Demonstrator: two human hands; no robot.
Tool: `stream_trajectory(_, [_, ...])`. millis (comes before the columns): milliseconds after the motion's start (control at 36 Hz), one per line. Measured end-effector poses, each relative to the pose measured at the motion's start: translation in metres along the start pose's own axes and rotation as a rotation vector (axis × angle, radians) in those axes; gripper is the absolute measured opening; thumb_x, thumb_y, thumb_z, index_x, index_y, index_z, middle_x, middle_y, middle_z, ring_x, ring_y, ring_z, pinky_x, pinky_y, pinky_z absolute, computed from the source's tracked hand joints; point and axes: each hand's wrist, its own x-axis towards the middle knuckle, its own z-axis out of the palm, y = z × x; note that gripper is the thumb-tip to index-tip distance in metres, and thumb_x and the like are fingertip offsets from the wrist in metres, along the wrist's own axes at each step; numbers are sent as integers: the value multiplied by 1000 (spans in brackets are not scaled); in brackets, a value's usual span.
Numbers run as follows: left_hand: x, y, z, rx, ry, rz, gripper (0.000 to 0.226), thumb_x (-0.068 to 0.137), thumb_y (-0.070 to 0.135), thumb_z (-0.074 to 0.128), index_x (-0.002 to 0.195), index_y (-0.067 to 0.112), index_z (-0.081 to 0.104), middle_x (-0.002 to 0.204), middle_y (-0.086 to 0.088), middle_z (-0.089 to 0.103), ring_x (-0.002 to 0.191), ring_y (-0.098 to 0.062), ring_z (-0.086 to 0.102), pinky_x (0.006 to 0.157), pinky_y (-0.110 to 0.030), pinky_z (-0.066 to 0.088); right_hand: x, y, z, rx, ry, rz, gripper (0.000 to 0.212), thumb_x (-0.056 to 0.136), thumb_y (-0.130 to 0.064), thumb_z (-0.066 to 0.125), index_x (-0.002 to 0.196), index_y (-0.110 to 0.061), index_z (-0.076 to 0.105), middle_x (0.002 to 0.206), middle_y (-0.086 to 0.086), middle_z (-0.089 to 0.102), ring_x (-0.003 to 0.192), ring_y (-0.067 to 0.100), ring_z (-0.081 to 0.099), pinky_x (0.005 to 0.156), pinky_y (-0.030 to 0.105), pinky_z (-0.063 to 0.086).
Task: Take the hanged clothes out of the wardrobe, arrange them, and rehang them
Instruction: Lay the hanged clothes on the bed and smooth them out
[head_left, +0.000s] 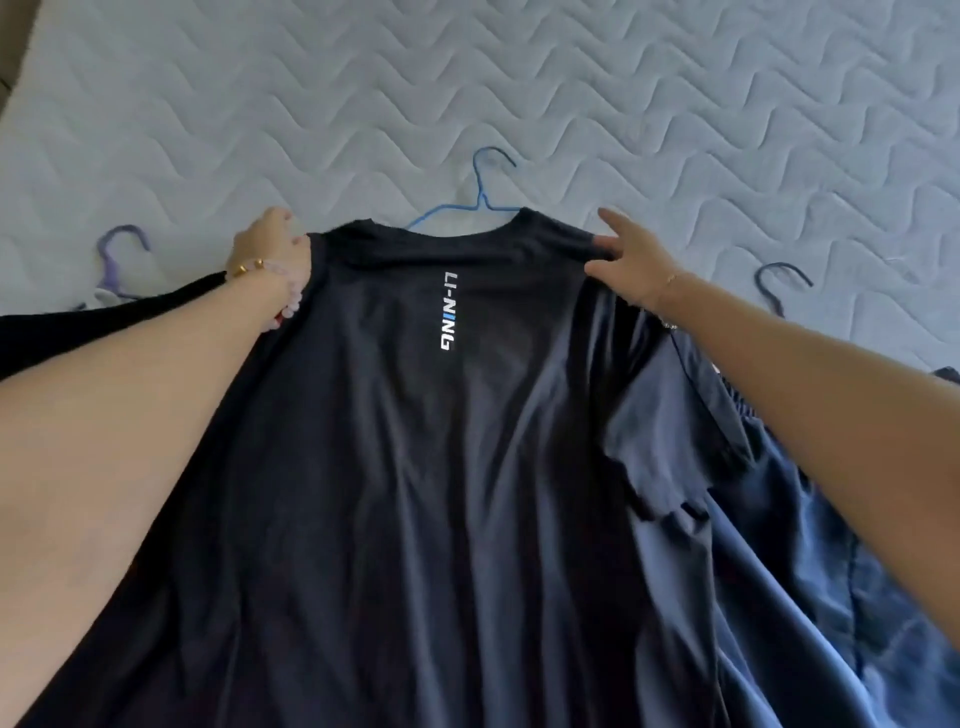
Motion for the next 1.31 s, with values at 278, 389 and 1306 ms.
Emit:
stream_trajectory(278, [-191,-35,15,-208,-27,313,39,94,8,45,132,13,49,137,-4,50,128,-22,44,106,-31,32,-150,91,-39,205,297,189,31,85,-3,53,115,-12,59,86,-1,66,63,-2,57,73,25,48])
stream_trajectory(389, [-311,-40,31,-364,-179,245,35,92,0,47,119,16,61,120,12,58,116,-7,51,97,-3,28,-237,138,-47,185,341,325,32,86,-2,50,114,-13,60,94,2,68,64,-3,57,62,12,48])
stream_trajectory(1306, [-673,105,175,249,-233,-160,63,75,41,72,122,5,52,120,-15,58,108,-35,56,84,-44,44,-451,395,-199,-2,124,564,65,84,-20,63,141,-7,35,139,15,44,121,32,51,101,40,40])
